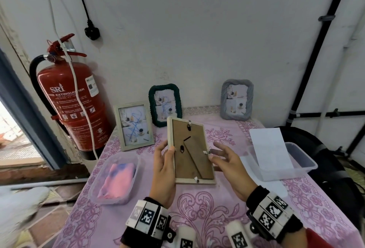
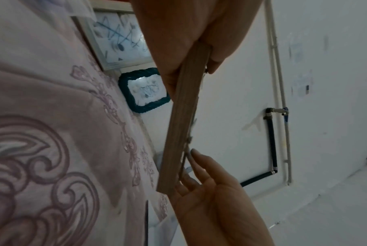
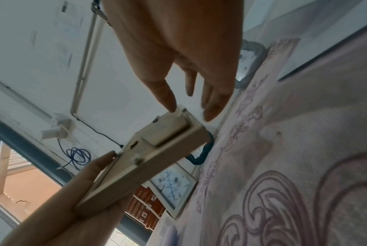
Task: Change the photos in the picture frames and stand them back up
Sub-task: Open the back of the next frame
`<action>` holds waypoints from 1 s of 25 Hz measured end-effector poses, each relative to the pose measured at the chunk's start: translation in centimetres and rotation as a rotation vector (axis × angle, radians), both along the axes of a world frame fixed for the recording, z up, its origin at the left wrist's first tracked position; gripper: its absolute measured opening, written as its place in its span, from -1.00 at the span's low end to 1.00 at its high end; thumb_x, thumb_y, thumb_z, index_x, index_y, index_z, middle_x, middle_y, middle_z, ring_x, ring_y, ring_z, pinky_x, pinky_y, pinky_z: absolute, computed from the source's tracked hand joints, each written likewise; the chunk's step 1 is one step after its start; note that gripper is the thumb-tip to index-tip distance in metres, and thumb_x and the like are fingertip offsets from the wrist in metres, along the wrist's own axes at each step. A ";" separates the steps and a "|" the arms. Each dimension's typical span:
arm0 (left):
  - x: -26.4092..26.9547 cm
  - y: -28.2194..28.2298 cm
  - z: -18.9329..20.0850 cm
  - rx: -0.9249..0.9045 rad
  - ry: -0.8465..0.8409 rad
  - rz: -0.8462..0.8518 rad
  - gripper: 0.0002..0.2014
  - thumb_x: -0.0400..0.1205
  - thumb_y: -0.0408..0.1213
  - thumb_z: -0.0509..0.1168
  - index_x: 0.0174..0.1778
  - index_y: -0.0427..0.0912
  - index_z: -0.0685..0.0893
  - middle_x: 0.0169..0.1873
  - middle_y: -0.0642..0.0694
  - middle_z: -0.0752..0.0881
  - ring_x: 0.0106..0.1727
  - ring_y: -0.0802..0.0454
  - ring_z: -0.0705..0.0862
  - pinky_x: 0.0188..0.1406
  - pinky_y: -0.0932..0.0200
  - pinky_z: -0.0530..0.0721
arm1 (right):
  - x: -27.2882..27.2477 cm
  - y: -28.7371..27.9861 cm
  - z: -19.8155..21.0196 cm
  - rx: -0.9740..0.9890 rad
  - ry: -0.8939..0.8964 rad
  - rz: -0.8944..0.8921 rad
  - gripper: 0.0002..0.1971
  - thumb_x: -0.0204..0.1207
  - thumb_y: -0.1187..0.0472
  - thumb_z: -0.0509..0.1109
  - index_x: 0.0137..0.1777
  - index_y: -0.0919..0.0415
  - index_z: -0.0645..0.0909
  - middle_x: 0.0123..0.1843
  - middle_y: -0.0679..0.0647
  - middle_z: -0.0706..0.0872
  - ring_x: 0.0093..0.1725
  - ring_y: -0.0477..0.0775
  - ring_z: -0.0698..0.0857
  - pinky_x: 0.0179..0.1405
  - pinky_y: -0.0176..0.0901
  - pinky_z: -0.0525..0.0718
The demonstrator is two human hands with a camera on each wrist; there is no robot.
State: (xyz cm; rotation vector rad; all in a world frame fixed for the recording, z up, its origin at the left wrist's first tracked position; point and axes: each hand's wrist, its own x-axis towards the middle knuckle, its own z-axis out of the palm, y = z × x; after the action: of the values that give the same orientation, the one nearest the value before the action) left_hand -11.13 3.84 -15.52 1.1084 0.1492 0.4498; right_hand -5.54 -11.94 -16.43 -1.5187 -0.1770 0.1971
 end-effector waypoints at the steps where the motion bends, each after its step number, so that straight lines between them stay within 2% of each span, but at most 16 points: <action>1: 0.1 0.1 -0.2 -0.037 0.017 -0.015 -0.77 0.71 -0.25 0.12 0.27 -0.12 0.51 0.00 -0.10 0.78 -0.09 0.13 0.76 -0.22 0.19 0.76 | 0.2 0.0 -0.2 0.010 0.016 0.005 -0.54 0.58 0.34 0.32 0.47 0.12 0.43 0.30 0.14 0.62 0.20 0.05 0.63 -0.05 -0.35 0.66; 3: 0.5 0.3 -0.8 -0.021 0.078 -0.032 -0.76 0.72 -0.26 0.12 0.28 -0.15 0.51 0.05 -0.15 0.76 -0.07 0.11 0.75 -0.21 0.19 0.75 | 0.4 0.0 -0.6 0.018 0.021 0.002 -0.54 0.57 0.39 0.33 0.47 0.23 0.44 0.28 0.17 0.65 0.17 0.04 0.65 -0.10 -0.40 0.70; 6: 0.8 1.4 -1.6 0.266 0.202 0.007 -0.76 0.70 -0.29 0.16 0.24 -0.16 0.62 0.13 -0.19 0.71 0.07 0.03 0.72 0.06 0.08 0.73 | 0.4 -0.4 -1.4 0.029 0.030 -0.018 -0.56 0.55 0.45 0.32 0.44 0.28 0.48 0.23 0.20 0.68 0.08 0.03 0.68 -0.16 -0.46 0.71; 7: 0.9 1.8 -1.8 0.333 0.208 -0.006 -0.77 0.69 -0.33 0.17 0.19 -0.16 0.68 0.05 -0.12 0.76 0.04 0.09 0.74 0.02 0.15 0.73 | 0.4 -0.5 -1.8 0.021 0.030 -0.020 -0.57 0.55 0.45 0.32 0.43 0.28 0.49 0.22 0.20 0.69 0.07 0.04 0.68 -0.15 -0.44 0.72; 8: 0.8 2.1 -2.1 0.369 0.204 -0.033 -0.77 0.69 -0.38 0.17 0.12 -0.15 0.71 -0.08 -0.02 0.81 -0.07 0.19 0.76 -0.11 0.28 0.73 | 0.4 -0.6 -2.1 0.011 0.033 -0.019 -0.58 0.56 0.45 0.31 0.42 0.28 0.50 0.20 0.19 0.70 0.09 0.07 0.69 -0.09 -0.35 0.74; 9: 0.7 2.4 -2.3 0.391 0.213 -0.063 -0.77 0.68 -0.42 0.17 0.07 -0.15 0.73 -0.21 0.05 0.82 -0.19 0.25 0.75 -0.25 0.37 0.70 | 0.3 -0.7 -2.5 0.000 0.037 -0.013 -0.59 0.56 0.45 0.31 0.40 0.27 0.51 0.20 0.19 0.71 0.13 0.10 0.70 0.04 -0.21 0.76; 11: 0.5 2.9 -2.7 0.429 0.266 -0.098 -0.78 0.66 -0.46 0.19 0.05 -0.16 0.72 -0.31 0.09 0.80 -0.30 0.27 0.72 -0.35 0.44 0.65 | 0.4 -0.8 -3.0 -0.056 0.030 0.010 -0.64 0.56 0.46 0.29 0.34 0.24 0.59 0.13 0.16 0.74 0.16 0.13 0.70 0.23 0.02 0.69; 12: 0.5 3.0 -3.1 0.458 0.301 -0.107 -0.79 0.65 -0.47 0.20 0.04 -0.17 0.72 -0.34 0.07 0.78 -0.32 0.24 0.70 -0.34 0.44 0.63 | 0.4 -0.8 -3.2 -0.104 0.022 0.026 -0.67 0.56 0.46 0.29 0.27 0.19 0.63 0.05 0.09 0.76 0.12 0.09 0.71 0.21 0.00 0.70; 14: 0.5 3.3 -3.7 0.513 0.371 -0.120 -0.82 0.63 -0.47 0.24 -0.01 -0.19 0.72 -0.37 -0.04 0.73 -0.33 0.14 0.66 -0.27 0.37 0.64 | 0.4 -1.0 -3.6 -0.185 0.030 0.047 -0.68 0.53 0.47 0.32 0.15 0.10 0.68 -0.10 0.01 0.73 -0.05 -0.02 0.73 0.03 -0.16 0.74; 17: 0.7 3.8 -4.5 0.552 0.439 -0.171 -0.86 0.61 -0.49 0.28 -0.01 -0.26 0.72 -0.30 -0.18 0.73 -0.25 0.02 0.69 -0.09 0.13 0.71 | 0.6 -1.3 -4.2 -0.225 0.071 0.058 -0.70 0.47 0.51 0.37 0.12 0.19 0.67 -0.21 0.02 0.68 -0.24 -0.14 0.68 -0.29 -0.44 0.69; 19: 0.8 3.9 -4.9 0.568 0.496 -0.183 -0.86 0.59 -0.47 0.31 0.04 -0.31 0.69 -0.29 -0.20 0.70 -0.23 -0.05 0.67 -0.12 0.09 0.69 | 0.7 -1.3 -4.3 -0.261 0.080 0.066 -0.68 0.45 0.51 0.40 0.17 0.23 0.64 -0.21 0.04 0.67 -0.22 -0.11 0.66 -0.32 -0.46 0.69; 21: 1.3 4.2 -5.1 0.577 0.549 -0.171 -0.85 0.58 -0.44 0.34 0.05 -0.29 0.67 -0.32 -0.17 0.68 -0.30 -0.01 0.65 -0.27 0.18 0.68 | 1.0 -1.2 -4.3 -0.266 0.102 0.060 -0.68 0.45 0.47 0.42 0.17 0.21 0.62 -0.21 0.07 0.66 -0.21 -0.06 0.67 -0.31 -0.40 0.72; 25: 2.5 4.3 -4.8 0.639 0.644 -0.176 -0.91 0.57 -0.31 0.35 -0.14 -0.26 0.64 -0.37 -0.15 0.66 -0.41 0.00 0.62 -0.49 0.25 0.61 | 1.8 -0.9 -4.2 -0.315 0.158 0.023 -0.73 0.53 0.28 0.39 0.23 0.22 0.58 -0.14 0.23 0.68 -0.22 0.11 0.68 -0.12 -0.03 0.74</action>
State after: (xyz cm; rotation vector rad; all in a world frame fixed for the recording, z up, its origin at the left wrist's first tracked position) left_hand -8.65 8.12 -20.35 1.8572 0.4909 -0.0490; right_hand -3.75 -12.86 -20.66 -1.8054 -0.0379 0.3756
